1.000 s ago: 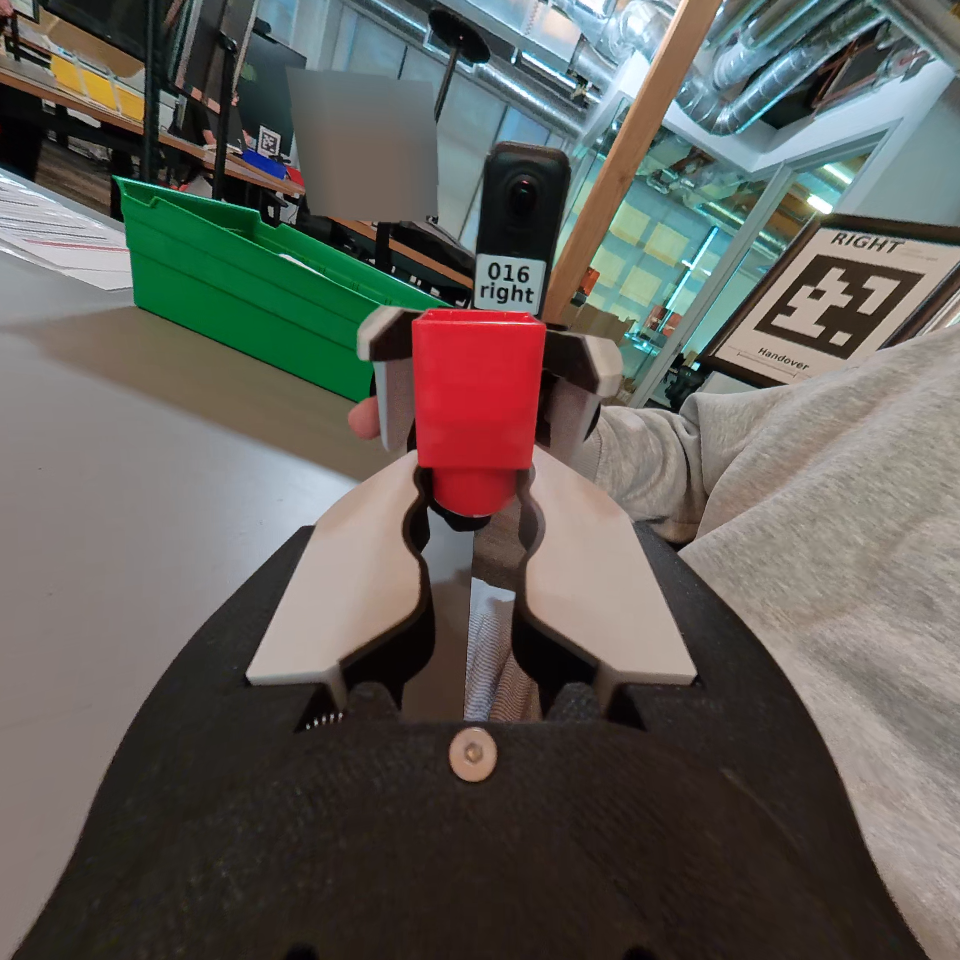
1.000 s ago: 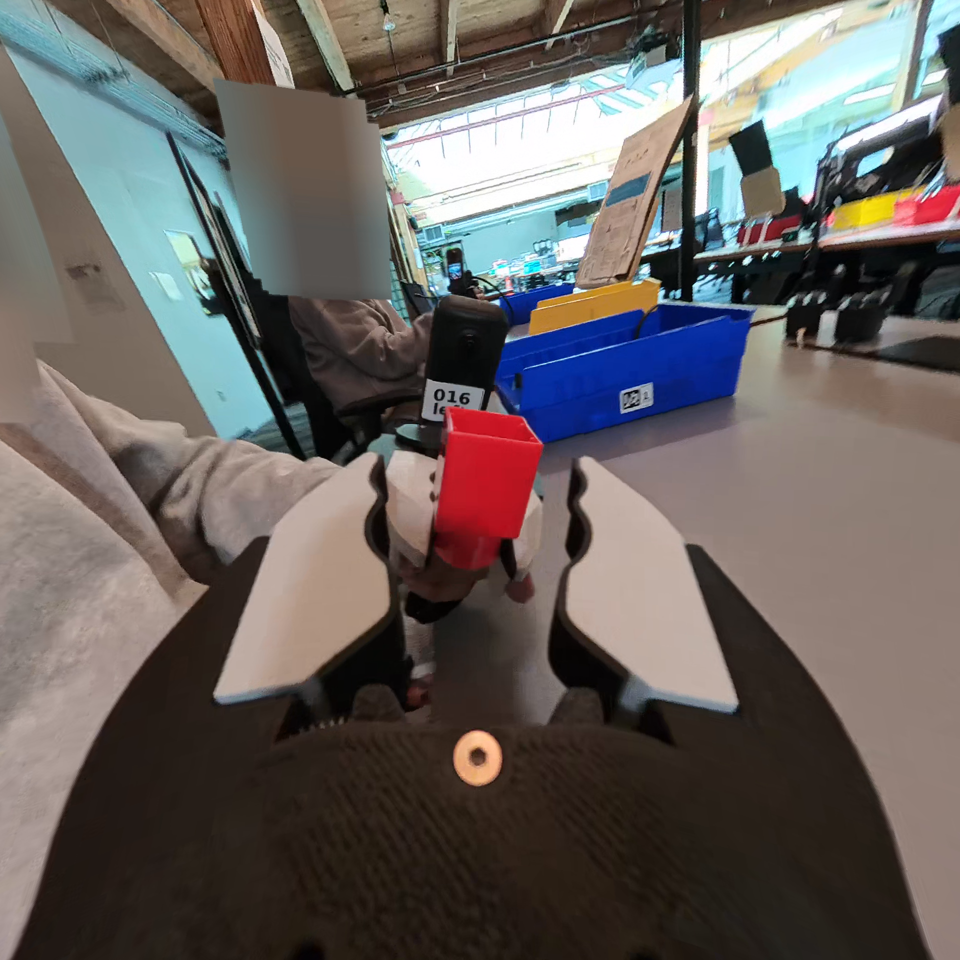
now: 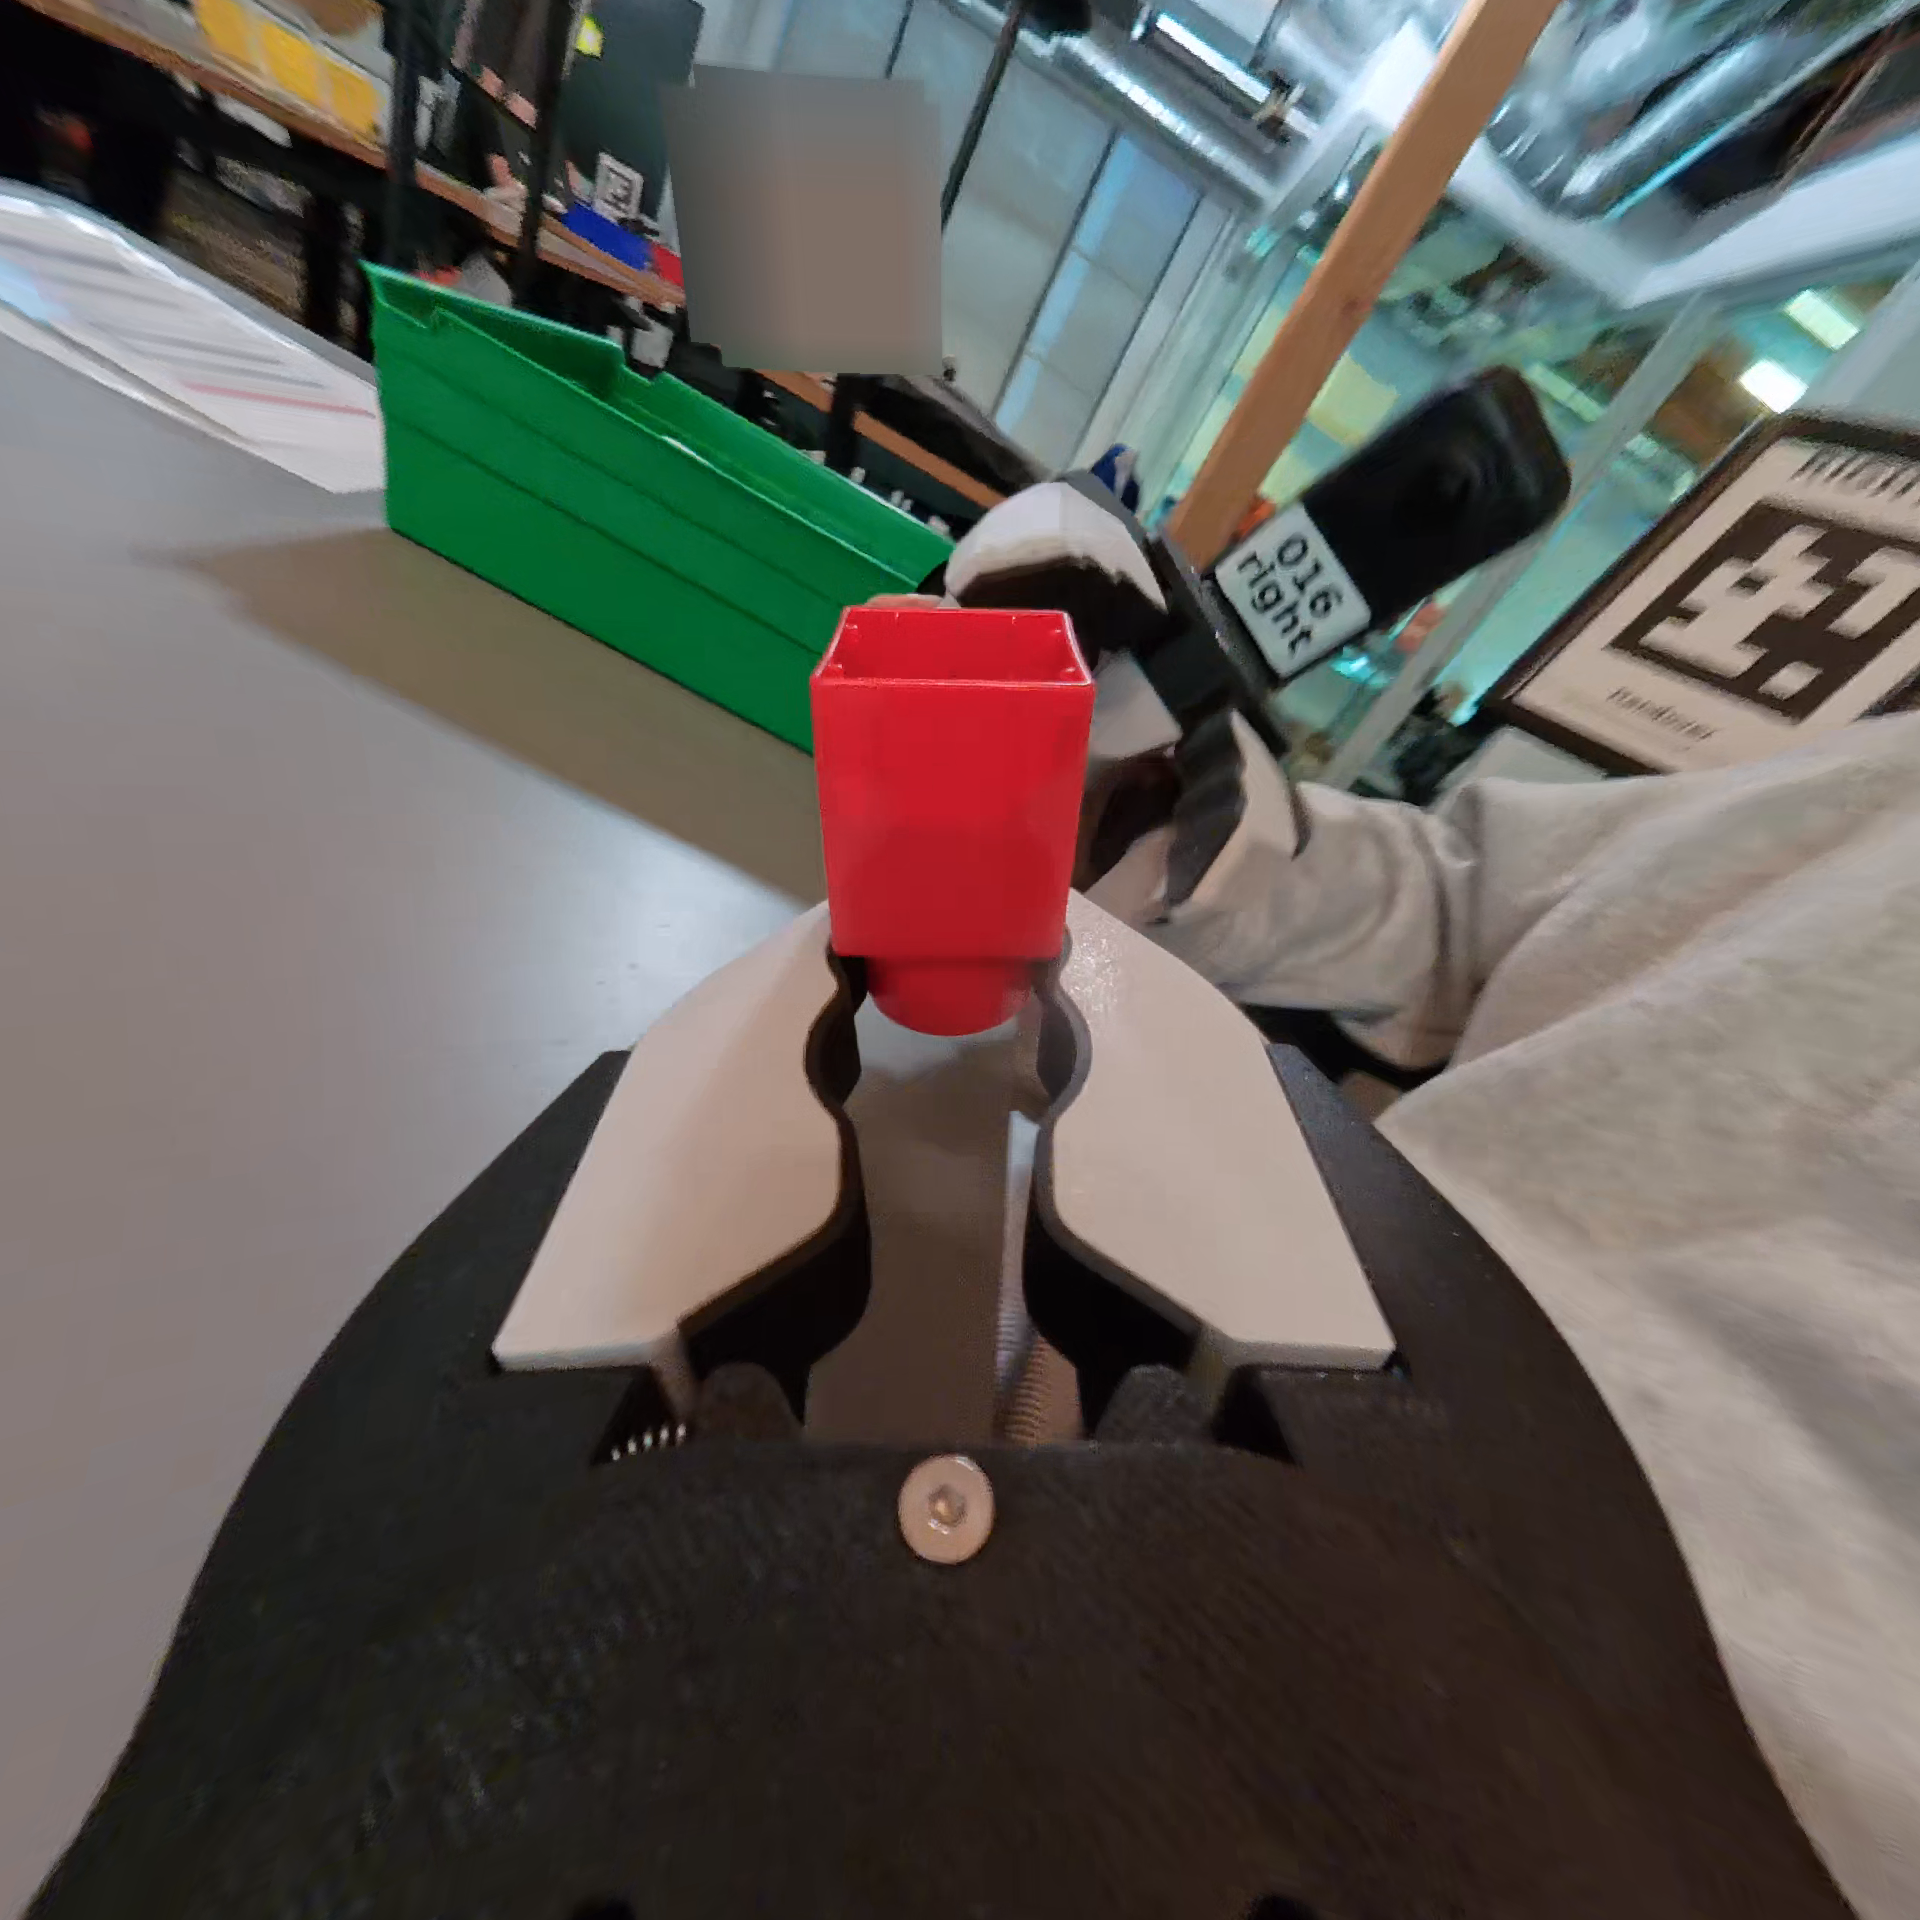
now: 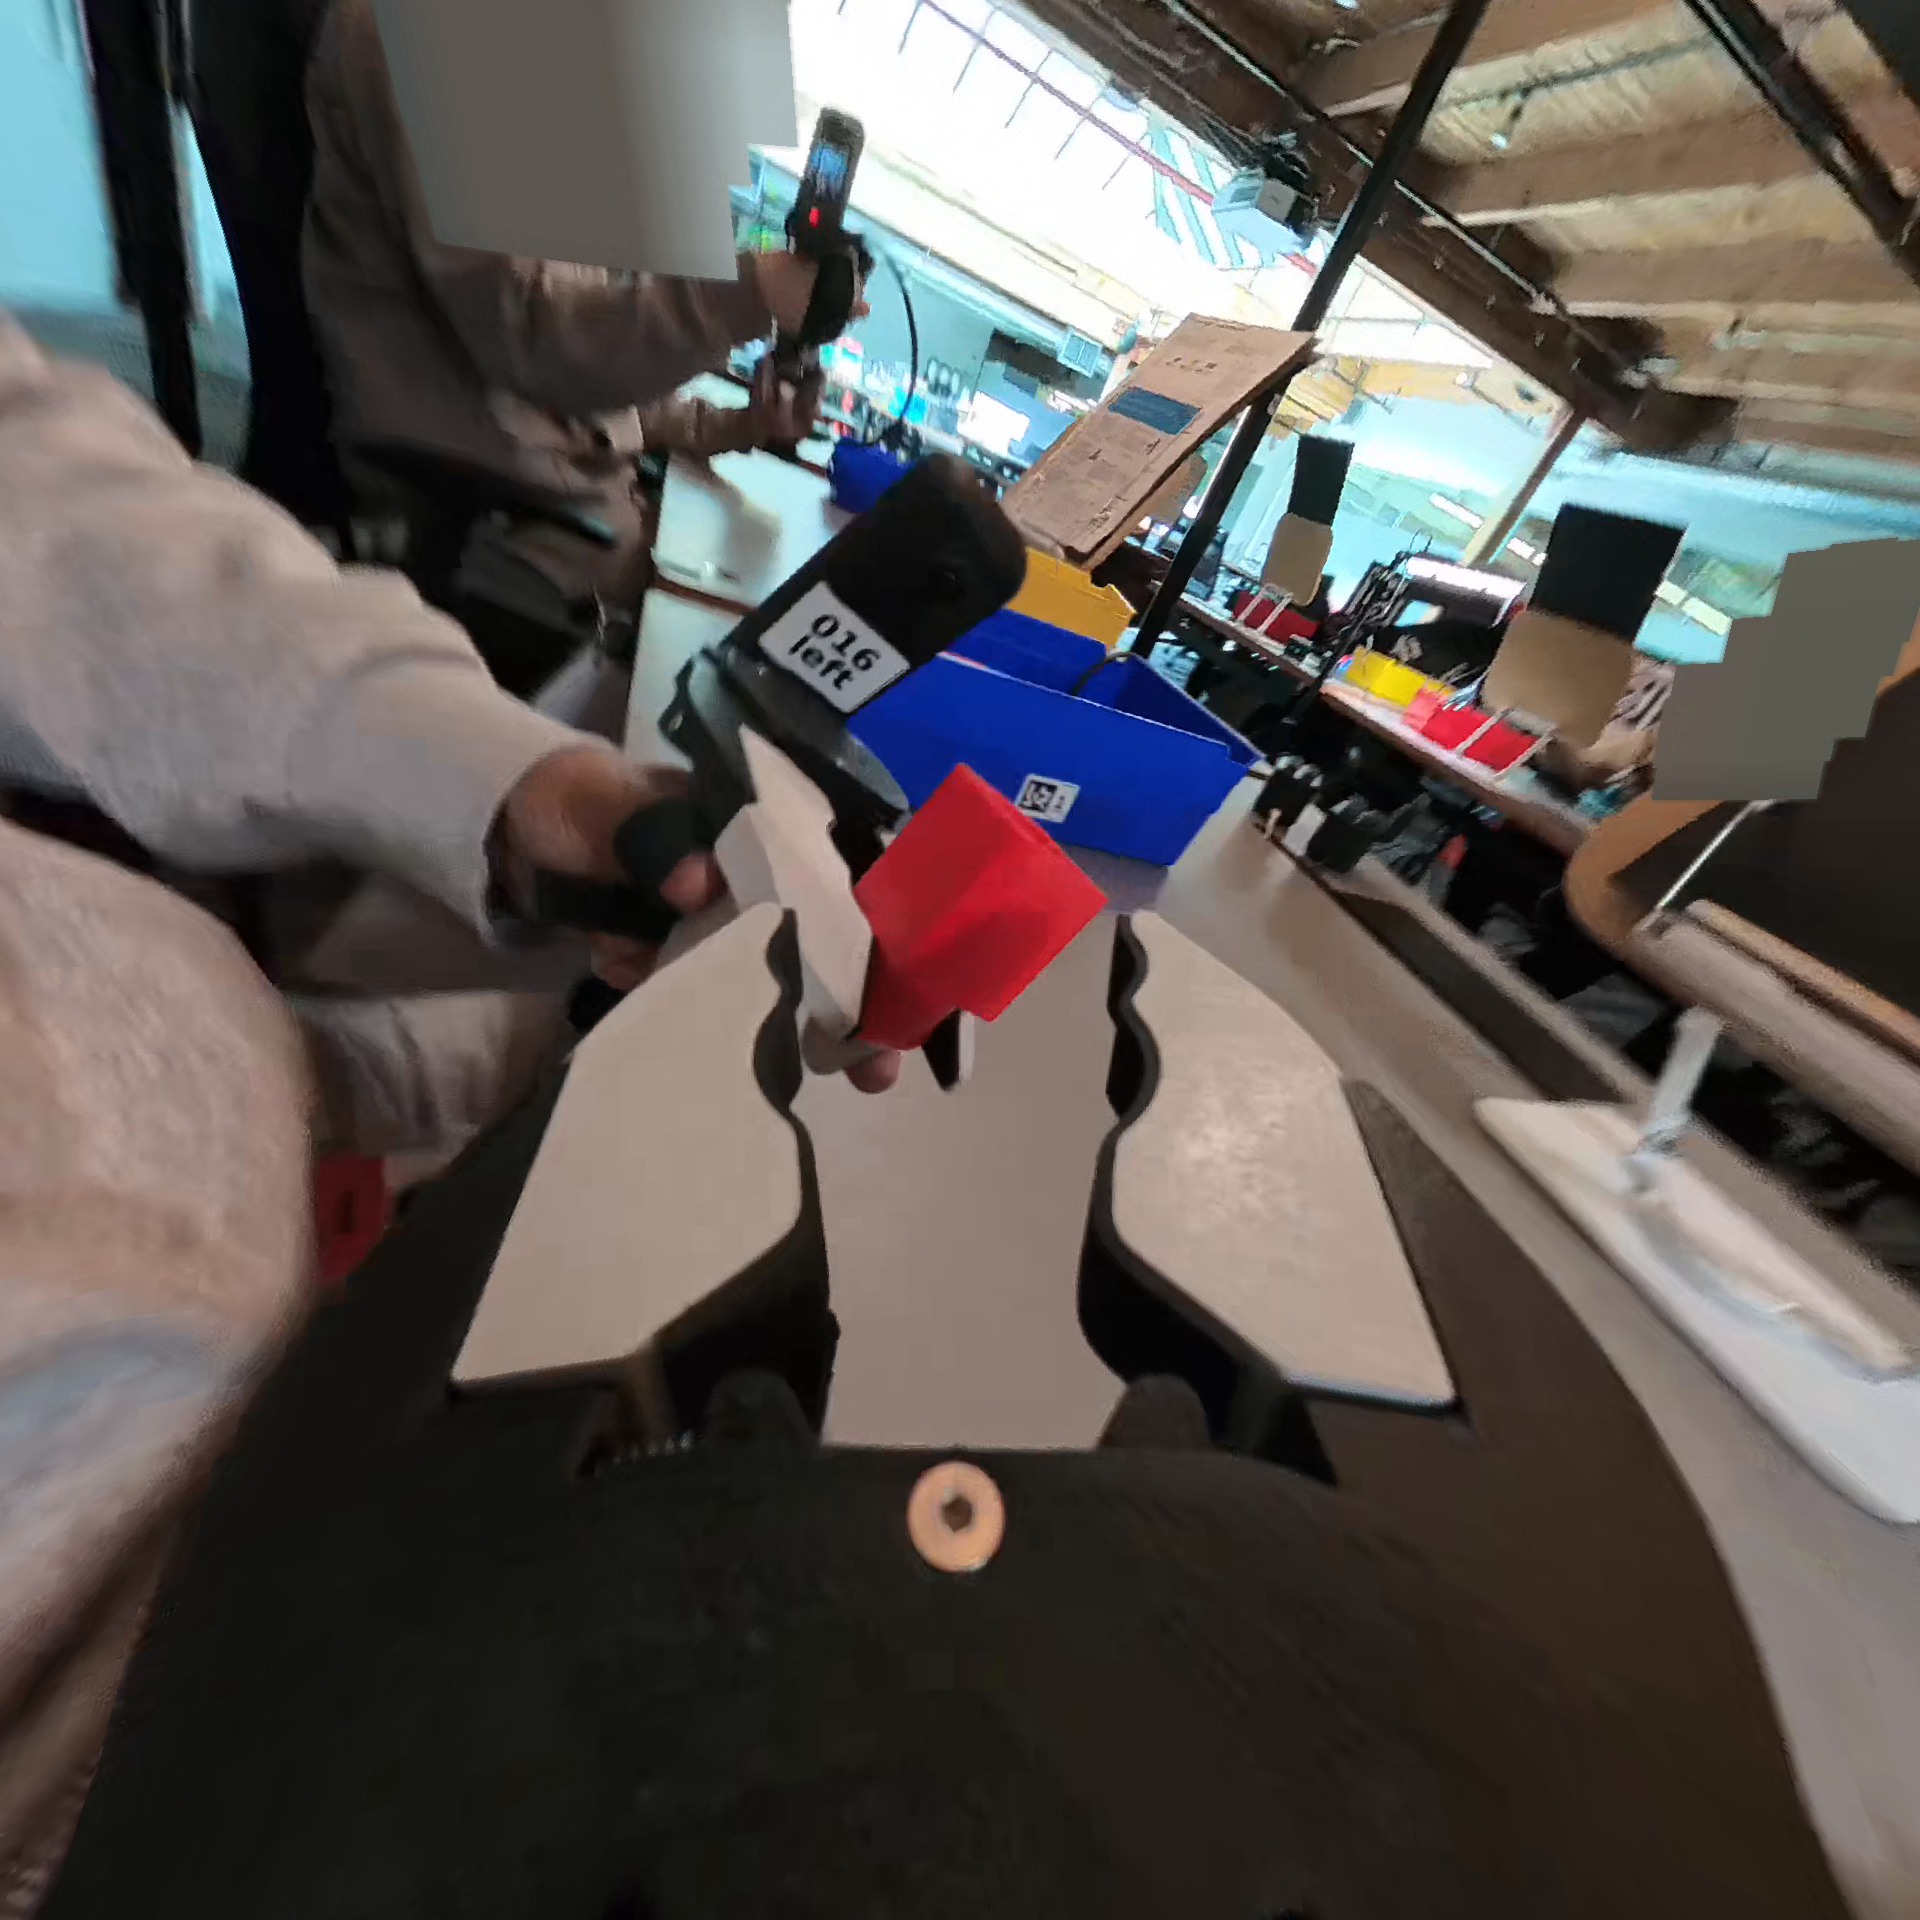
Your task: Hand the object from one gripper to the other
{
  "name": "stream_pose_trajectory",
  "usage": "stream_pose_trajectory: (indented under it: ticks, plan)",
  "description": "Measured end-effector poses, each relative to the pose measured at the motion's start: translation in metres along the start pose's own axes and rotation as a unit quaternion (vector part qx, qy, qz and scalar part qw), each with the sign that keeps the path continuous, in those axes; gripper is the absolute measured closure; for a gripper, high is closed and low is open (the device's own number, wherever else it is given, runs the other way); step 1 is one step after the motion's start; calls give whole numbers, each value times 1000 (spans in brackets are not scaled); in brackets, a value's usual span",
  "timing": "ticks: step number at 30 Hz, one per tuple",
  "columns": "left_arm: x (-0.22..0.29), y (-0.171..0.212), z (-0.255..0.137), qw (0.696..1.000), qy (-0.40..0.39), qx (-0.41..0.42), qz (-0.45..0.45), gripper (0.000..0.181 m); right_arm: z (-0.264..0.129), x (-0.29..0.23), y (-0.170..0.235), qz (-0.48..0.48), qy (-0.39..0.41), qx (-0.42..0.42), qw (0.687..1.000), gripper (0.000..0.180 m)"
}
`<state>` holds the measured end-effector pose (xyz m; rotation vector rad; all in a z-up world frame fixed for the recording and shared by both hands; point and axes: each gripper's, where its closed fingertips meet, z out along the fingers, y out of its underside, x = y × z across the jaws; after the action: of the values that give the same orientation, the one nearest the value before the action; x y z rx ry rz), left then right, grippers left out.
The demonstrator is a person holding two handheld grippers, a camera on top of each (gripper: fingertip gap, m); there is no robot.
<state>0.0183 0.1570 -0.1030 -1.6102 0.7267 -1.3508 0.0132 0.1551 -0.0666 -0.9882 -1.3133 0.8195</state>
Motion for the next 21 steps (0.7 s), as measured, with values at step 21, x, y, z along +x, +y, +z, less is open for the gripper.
stream_pose_trajectory:
  ticks: [21]
  plan:
    - [23, 10, 12, 997, 37, -22, 70, 137, 0, -2, -8, 275, -87, 48, 956, 143]
